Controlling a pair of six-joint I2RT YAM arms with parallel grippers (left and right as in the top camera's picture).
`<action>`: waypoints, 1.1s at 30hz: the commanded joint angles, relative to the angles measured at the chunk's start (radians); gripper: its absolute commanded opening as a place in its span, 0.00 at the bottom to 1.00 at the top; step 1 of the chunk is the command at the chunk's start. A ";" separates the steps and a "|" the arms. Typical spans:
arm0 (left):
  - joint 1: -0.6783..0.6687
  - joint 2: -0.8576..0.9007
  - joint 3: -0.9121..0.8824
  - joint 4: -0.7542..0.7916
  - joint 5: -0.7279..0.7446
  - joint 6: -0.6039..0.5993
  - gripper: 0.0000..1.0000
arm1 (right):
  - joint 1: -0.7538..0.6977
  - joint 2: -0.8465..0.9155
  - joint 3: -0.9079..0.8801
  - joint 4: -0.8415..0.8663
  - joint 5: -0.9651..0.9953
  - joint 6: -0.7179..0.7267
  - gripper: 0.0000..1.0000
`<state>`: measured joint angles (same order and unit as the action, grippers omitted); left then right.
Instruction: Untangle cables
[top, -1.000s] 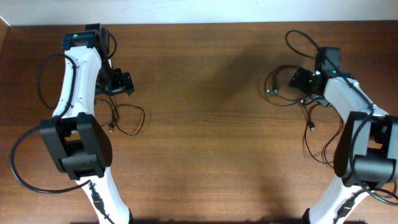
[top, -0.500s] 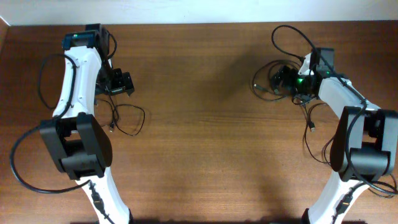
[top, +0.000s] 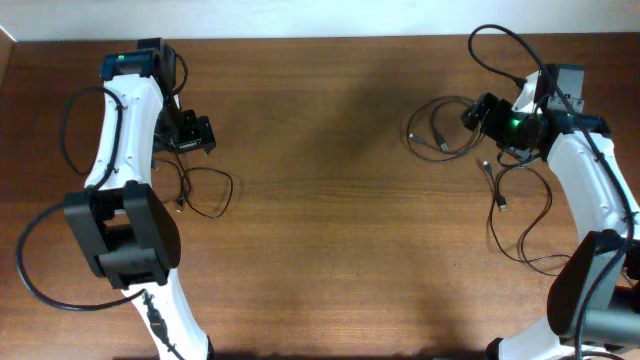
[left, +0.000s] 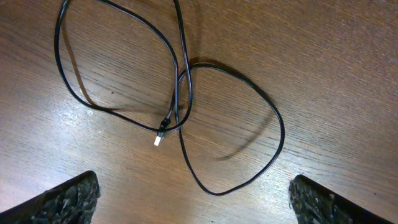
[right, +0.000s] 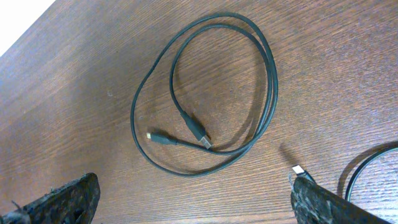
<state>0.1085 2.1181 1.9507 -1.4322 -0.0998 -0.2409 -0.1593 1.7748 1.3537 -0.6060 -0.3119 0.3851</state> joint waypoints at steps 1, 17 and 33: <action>-0.002 -0.003 0.016 -0.001 0.010 -0.013 0.99 | 0.004 0.007 0.000 -0.001 0.009 -0.011 0.98; 0.003 0.014 -0.170 0.284 -0.028 -0.021 0.58 | 0.004 0.007 0.000 -0.001 0.009 -0.011 0.98; 0.063 0.014 -0.657 0.796 0.566 -0.036 0.00 | 0.004 0.007 0.000 -0.001 0.009 -0.011 0.98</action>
<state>0.2127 2.0502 1.3560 -0.6453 0.0906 -0.2771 -0.1593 1.7760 1.3537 -0.6064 -0.3115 0.3843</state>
